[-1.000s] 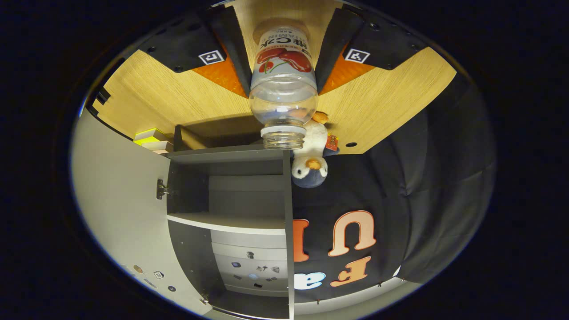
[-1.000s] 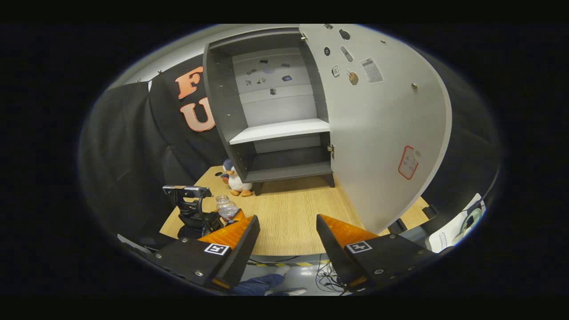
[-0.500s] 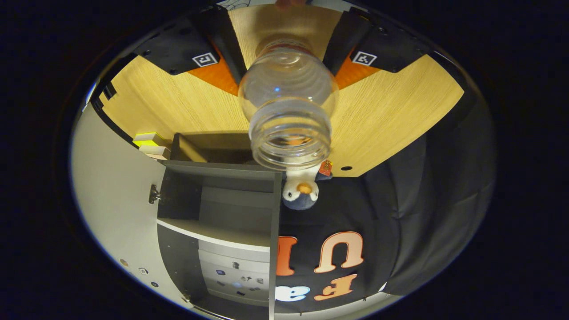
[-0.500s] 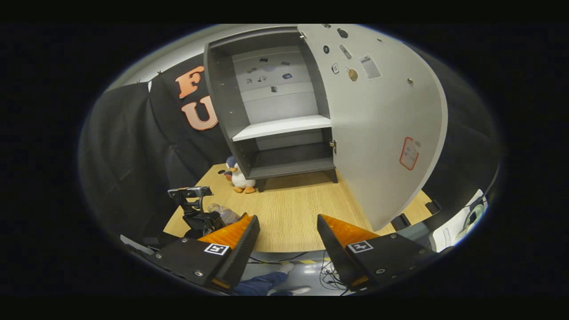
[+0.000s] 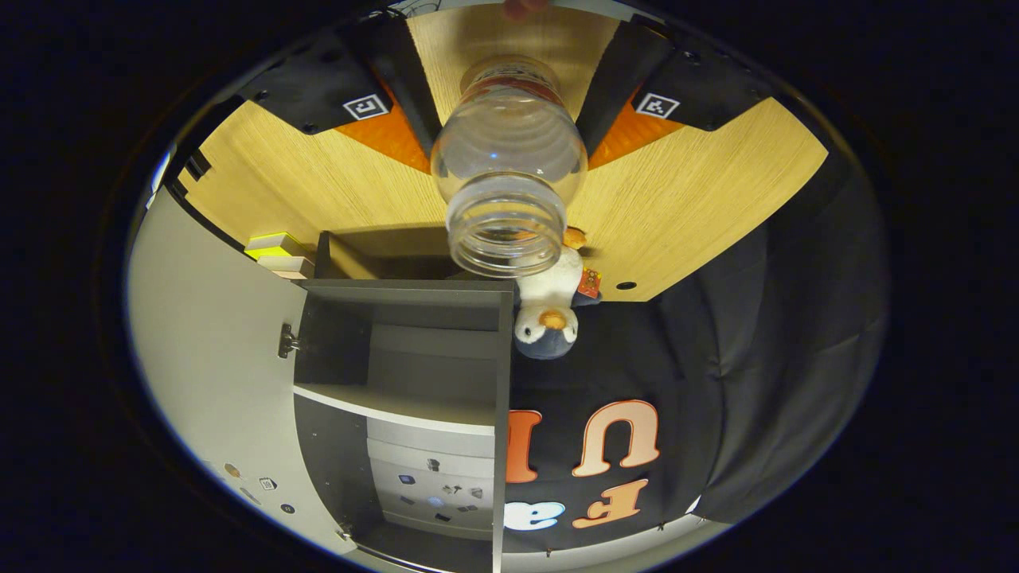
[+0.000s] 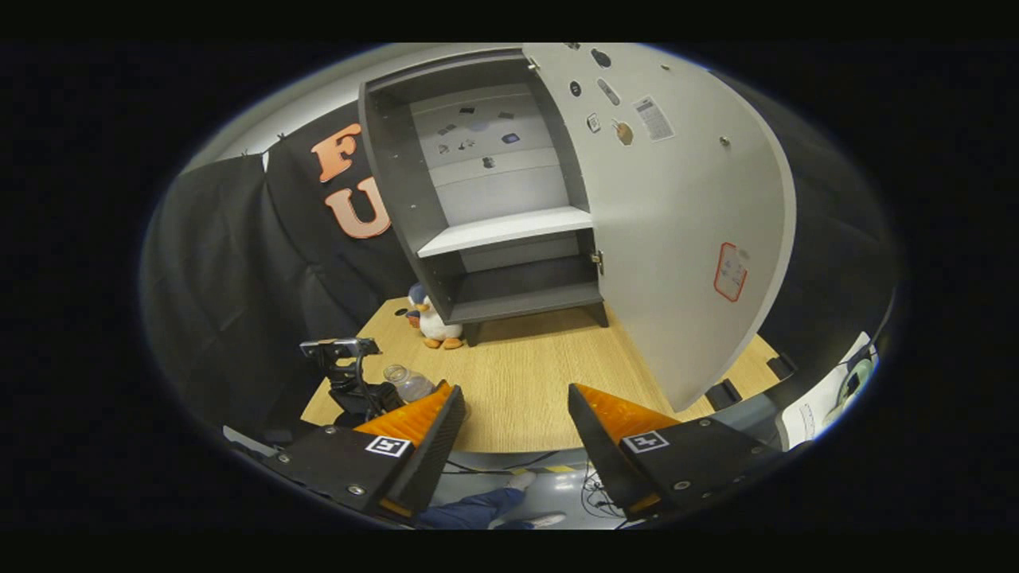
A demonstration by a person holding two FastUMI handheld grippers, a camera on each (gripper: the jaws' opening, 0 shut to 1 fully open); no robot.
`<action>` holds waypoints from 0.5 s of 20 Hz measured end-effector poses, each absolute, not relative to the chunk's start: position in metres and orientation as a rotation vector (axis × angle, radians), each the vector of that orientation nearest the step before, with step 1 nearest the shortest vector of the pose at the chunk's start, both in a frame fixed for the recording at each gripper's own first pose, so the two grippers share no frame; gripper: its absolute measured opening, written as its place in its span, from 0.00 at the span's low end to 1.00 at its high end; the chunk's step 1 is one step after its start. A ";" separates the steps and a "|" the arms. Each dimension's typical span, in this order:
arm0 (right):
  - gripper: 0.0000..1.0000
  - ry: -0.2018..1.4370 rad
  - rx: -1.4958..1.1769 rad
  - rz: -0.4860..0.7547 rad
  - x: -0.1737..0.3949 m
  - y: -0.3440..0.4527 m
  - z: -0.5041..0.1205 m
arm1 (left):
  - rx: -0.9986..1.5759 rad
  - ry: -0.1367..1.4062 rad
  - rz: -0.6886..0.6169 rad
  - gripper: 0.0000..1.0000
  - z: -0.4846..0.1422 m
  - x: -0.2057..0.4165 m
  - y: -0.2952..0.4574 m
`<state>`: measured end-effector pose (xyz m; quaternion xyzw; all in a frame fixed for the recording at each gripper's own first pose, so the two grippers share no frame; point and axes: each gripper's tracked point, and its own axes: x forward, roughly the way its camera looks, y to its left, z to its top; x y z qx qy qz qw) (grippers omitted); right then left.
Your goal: Open the cabinet door with the right hand, grasp the bottle in the cabinet with the left hand and place it on the coaster, then close the cabinet door with the right hand.
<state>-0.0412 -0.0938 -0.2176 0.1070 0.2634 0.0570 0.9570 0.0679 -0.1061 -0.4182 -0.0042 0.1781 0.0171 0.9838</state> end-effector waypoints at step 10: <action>0.82 0.505 0.214 0.130 -0.052 -0.091 -0.207 | 0.021 0.247 0.026 0.98 -0.364 0.070 -0.106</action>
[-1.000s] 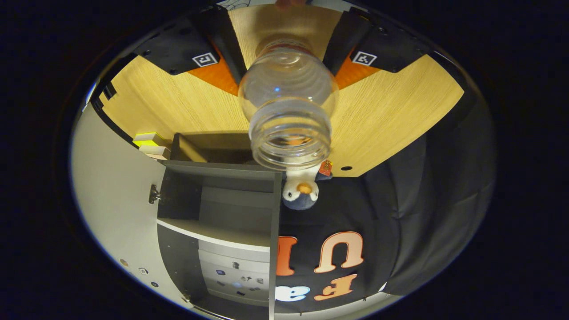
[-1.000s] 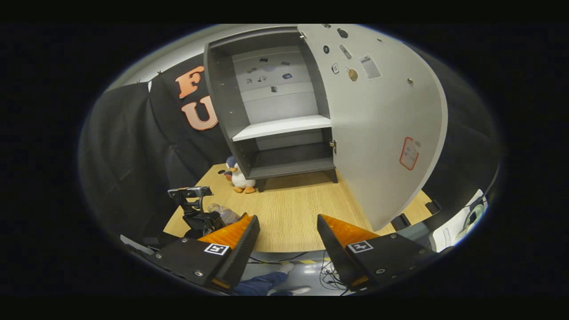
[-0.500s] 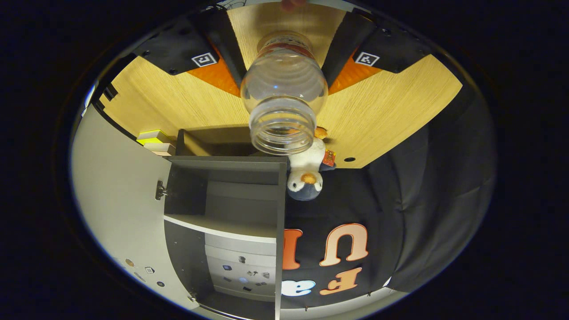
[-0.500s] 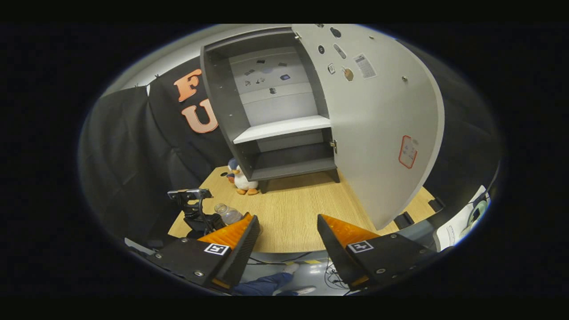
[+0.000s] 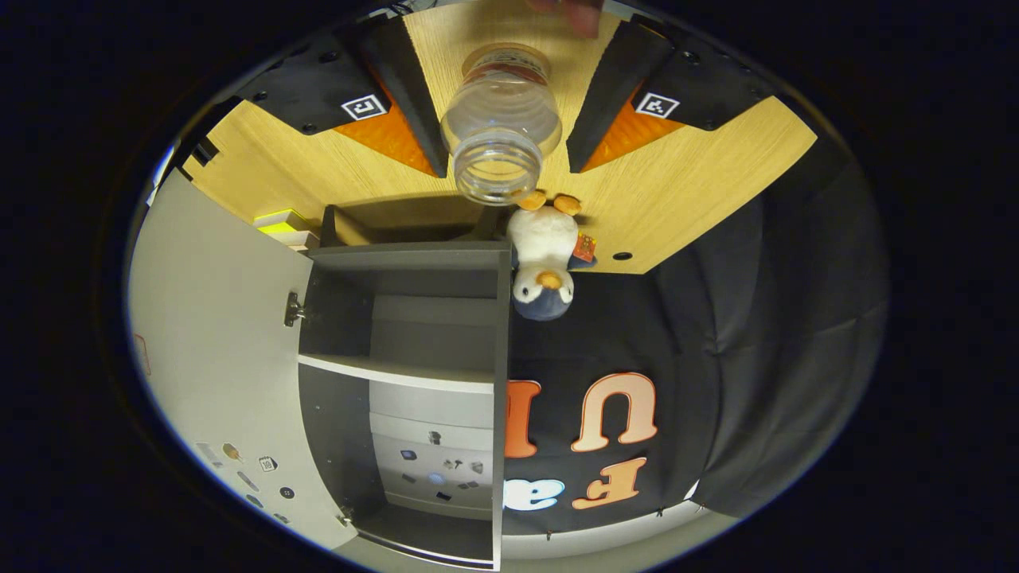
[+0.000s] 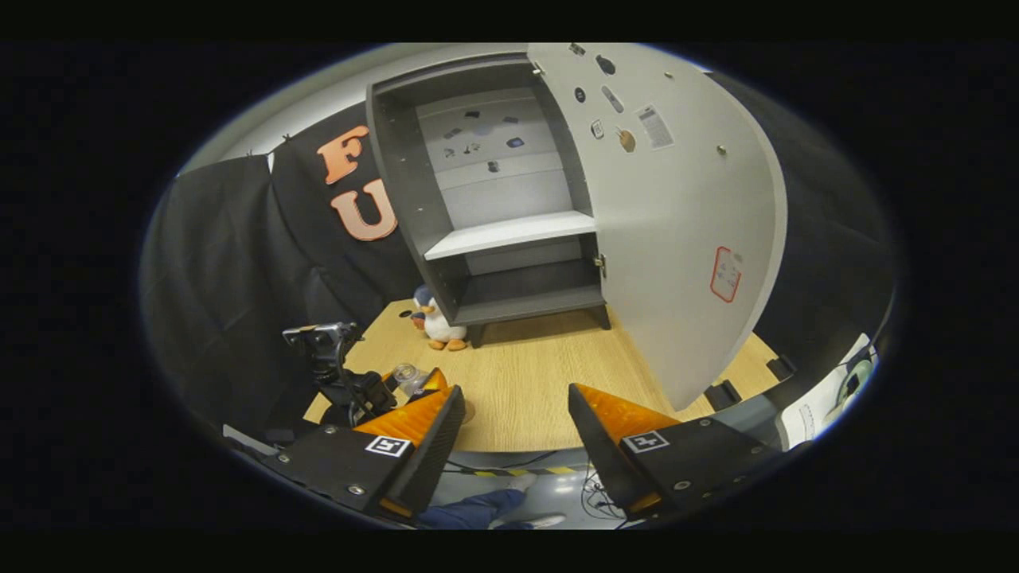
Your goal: Open the cabinet door with the right hand, grasp the bottle in the cabinet with the left hand and place it on the coaster, then close the cabinet door with the right hand.
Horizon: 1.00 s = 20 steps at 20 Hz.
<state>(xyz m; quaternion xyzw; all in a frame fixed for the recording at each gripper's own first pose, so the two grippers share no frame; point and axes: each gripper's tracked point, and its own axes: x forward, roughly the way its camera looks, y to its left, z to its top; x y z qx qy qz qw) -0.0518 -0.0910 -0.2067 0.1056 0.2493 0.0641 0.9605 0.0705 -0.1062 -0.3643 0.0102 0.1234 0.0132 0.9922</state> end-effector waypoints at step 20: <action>0.81 0.129 0.156 0.004 -0.073 -0.232 -0.052 | 0.117 0.035 -0.103 0.98 -0.161 0.022 -0.170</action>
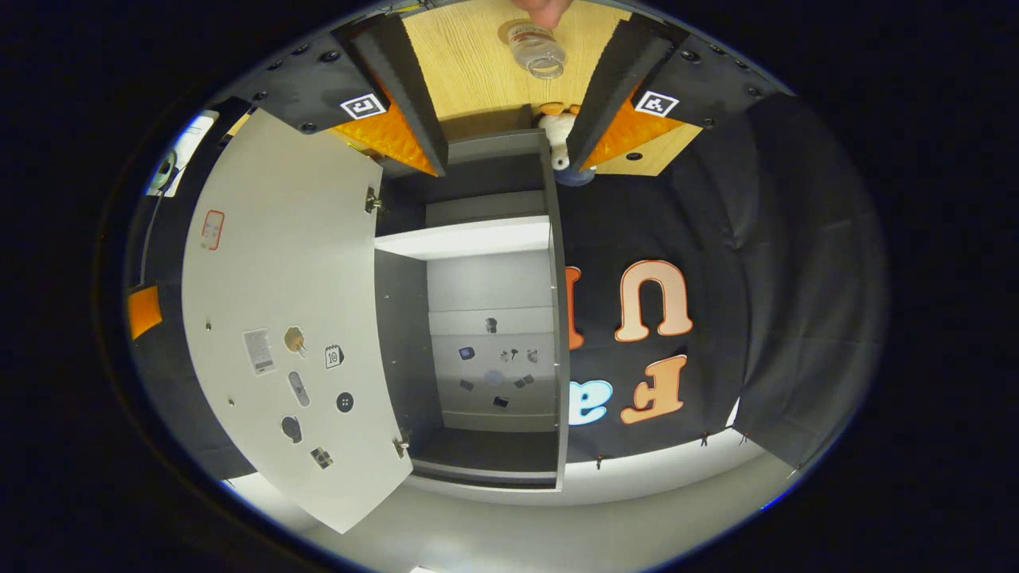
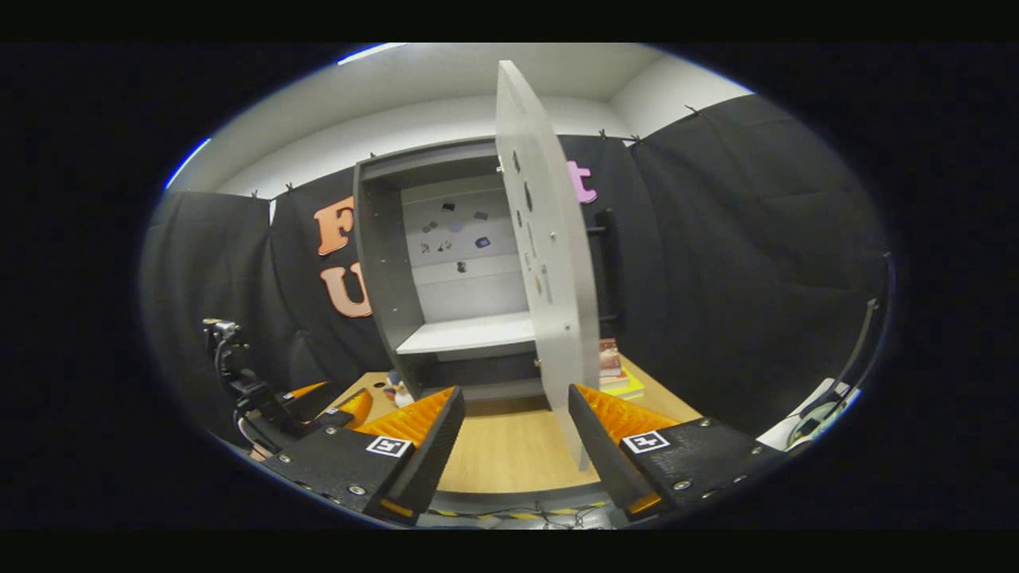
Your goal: Open the cabinet door with the right hand, grasp the bottle in the cabinet with the left hand and place it on the coaster, then close the cabinet door with the right hand.
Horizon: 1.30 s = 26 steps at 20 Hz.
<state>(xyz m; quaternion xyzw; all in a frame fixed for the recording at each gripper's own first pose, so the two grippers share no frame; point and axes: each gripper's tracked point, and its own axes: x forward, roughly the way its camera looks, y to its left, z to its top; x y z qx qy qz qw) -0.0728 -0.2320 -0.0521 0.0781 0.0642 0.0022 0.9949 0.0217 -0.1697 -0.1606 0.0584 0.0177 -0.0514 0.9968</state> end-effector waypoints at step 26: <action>0.80 0.056 0.095 0.059 -0.020 -0.262 -0.040 | 0.145 0.077 -0.011 0.96 -0.140 0.009 -0.146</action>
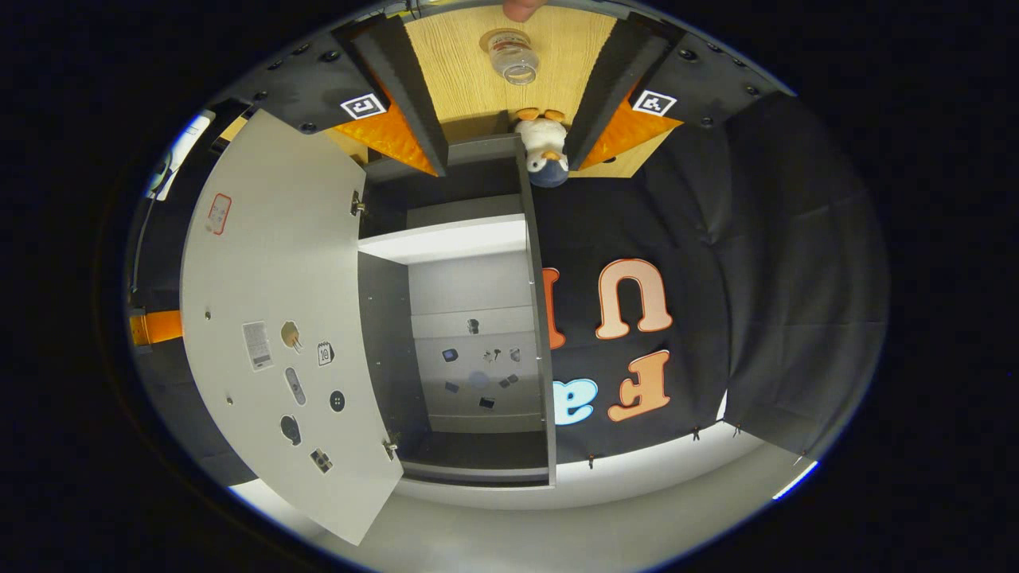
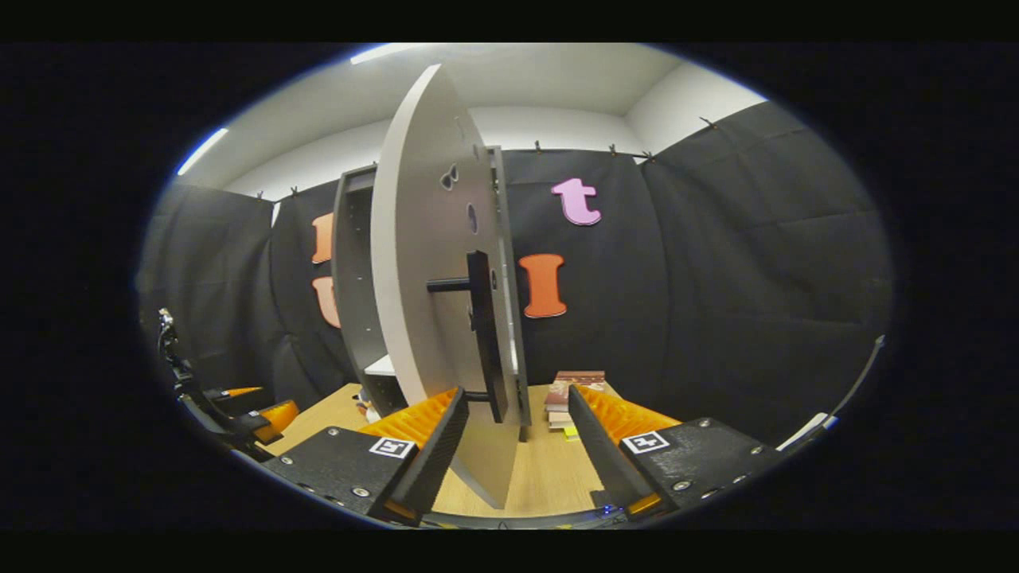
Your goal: Open the cabinet door with the right hand, grasp the bottle in the cabinet with the left hand and place it on the coaster, then close the cabinet door with the right hand.
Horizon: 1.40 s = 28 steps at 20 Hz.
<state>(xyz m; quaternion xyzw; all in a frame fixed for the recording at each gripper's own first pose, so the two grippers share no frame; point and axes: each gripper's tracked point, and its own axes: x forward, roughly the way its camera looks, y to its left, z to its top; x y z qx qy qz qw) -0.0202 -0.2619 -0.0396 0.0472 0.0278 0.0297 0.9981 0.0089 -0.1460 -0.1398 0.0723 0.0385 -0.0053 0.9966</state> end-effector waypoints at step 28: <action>0.88 0.033 0.102 0.372 0.149 0.010 -0.041 | 0.057 0.114 0.219 0.96 -0.137 0.064 0.023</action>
